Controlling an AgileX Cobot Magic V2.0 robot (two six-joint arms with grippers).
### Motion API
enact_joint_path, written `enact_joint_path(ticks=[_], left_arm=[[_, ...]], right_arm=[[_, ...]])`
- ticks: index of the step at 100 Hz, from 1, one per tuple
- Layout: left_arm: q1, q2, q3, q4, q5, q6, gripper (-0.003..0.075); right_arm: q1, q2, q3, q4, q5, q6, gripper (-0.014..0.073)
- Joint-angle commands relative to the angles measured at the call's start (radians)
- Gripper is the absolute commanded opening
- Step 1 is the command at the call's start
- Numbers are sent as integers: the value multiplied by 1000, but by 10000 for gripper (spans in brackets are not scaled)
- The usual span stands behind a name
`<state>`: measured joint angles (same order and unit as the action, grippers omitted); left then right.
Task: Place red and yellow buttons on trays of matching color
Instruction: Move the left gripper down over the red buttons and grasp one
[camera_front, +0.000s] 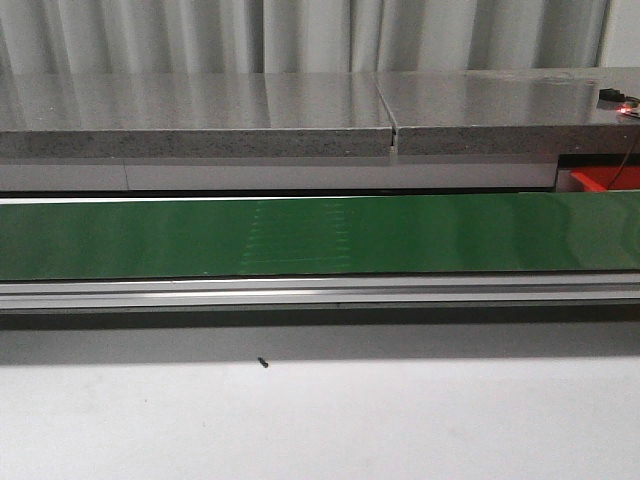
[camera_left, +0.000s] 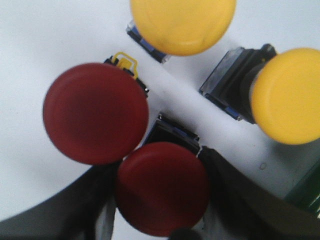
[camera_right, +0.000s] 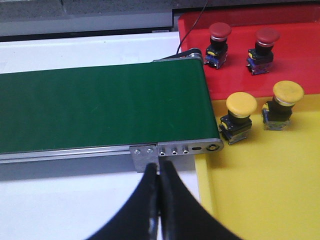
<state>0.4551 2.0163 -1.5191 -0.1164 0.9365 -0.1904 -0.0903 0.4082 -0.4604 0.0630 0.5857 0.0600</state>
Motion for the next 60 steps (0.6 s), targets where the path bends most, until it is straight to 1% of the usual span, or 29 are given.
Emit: enact_joint_path(ticks=[1, 12, 26, 56, 60], left_arm=[[2, -54, -32, -22, -29, 8, 231], [2, -63, -30, -24, -19, 8, 225], [1, -121, 1, -24, -23, 35, 225], [-2, -358, 193, -32, -111, 42, 221], [-6, -390, 214, -32, -114, 59, 221]], right_arm=[[1, 4, -25, -4, -67, -11, -92], [1, 4, -25, -4, -67, -11, -92], [1, 4, -25, -4, -67, -11, -92], [1, 4, -25, -4, -67, -11, -92], [1, 4, -25, -4, -67, -11, -92]])
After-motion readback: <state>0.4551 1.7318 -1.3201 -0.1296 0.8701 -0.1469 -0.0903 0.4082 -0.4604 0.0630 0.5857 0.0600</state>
